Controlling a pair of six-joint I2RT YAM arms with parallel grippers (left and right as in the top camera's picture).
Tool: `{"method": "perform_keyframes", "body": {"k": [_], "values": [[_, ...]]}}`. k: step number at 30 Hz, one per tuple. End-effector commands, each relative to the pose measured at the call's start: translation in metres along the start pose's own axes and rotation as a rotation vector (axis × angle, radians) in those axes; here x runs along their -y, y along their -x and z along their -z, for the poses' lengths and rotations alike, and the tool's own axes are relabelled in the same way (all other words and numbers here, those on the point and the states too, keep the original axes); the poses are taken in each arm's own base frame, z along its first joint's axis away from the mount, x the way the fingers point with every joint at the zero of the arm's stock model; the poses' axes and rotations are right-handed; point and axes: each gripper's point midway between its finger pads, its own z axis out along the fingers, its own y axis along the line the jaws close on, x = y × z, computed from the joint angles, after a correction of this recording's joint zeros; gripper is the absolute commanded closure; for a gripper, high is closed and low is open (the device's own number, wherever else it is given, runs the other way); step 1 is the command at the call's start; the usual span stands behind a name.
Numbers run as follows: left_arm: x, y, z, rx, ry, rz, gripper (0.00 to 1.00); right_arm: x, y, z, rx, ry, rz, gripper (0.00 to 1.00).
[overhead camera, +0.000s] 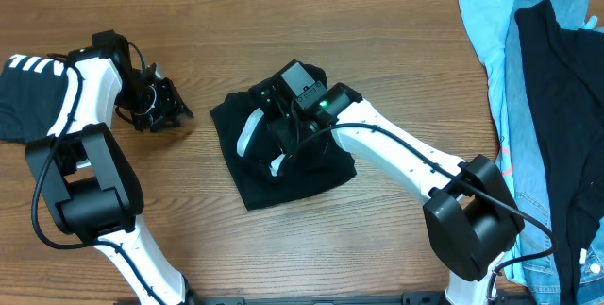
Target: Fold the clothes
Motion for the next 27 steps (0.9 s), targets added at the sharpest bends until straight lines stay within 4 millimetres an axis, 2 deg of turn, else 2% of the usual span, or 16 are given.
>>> {"method": "perform_keyframes", "body": {"k": [1, 2, 4, 6, 7, 11, 12, 14, 15, 16, 19, 20, 21, 24, 25, 27], "values": [[-0.003, 0.006, 0.001, 0.010, 0.001, -0.012, 0.63, -0.011, 0.003, -0.012, 0.015, 0.070, 0.002, 0.89], [-0.003, 0.006, 0.001, 0.010, 0.001, -0.012, 0.63, -0.019, 0.008, -0.010, 0.033, 0.109, 0.016, 0.96], [-0.003, 0.006, 0.001, 0.010, 0.001, -0.013, 0.63, -0.046, 0.026, 0.006, 0.083, 0.217, 0.076, 0.96], [-0.003, 0.006, 0.001, 0.011, 0.001, -0.013, 0.63, -0.067, 0.037, 0.017, 0.126, 0.291, 0.139, 0.92], [-0.003, 0.007, 0.001, 0.013, 0.001, -0.014, 0.63, -0.077, 0.040, 0.018, 0.143, 0.310, 0.158, 0.85], [-0.003, 0.006, 0.001, 0.009, 0.001, -0.012, 0.64, -0.097, 0.018, -0.023, 0.063, 0.324, 0.190, 0.76], [-0.003, 0.005, 0.001, 0.007, 0.002, -0.011, 0.64, -0.098, 0.013, -0.039, 0.041, 0.323, 0.191, 0.71], [-0.003, 0.005, 0.001, 0.006, 0.002, -0.011, 0.64, -0.097, 0.013, -0.054, 0.043, 0.324, 0.192, 0.53], [-0.003, 0.005, 0.001, 0.005, 0.002, -0.010, 0.64, -0.098, 0.018, -0.060, 0.067, 0.327, 0.197, 0.36], [-0.004, 0.004, 0.001, 0.002, 0.002, -0.009, 0.64, -0.099, 0.026, -0.061, 0.102, 0.328, 0.204, 0.25], [-0.004, 0.003, 0.001, -0.001, 0.003, -0.007, 0.64, -0.103, 0.039, -0.056, 0.155, 0.354, 0.212, 0.21], [-0.004, 0.003, 0.001, -0.001, 0.003, -0.007, 0.64, -0.109, 0.038, -0.050, 0.141, 0.390, 0.213, 0.21], [-0.004, 0.003, 0.001, 0.000, 0.003, -0.008, 0.63, -0.116, 0.044, -0.028, 0.145, 0.445, 0.214, 0.18], [-0.004, 0.003, 0.001, -0.001, 0.003, -0.007, 0.63, -0.109, 0.084, 0.062, 0.291, 0.476, 0.204, 0.18], [-0.004, 0.003, 0.001, 0.000, 0.003, -0.008, 0.64, -0.085, 0.104, 0.100, 0.378, 0.418, 0.110, 0.19], [-0.004, 0.003, 0.001, 0.000, 0.003, -0.008, 0.63, -0.037, 0.123, 0.133, 0.460, 0.328, -0.086, 0.18]]}}
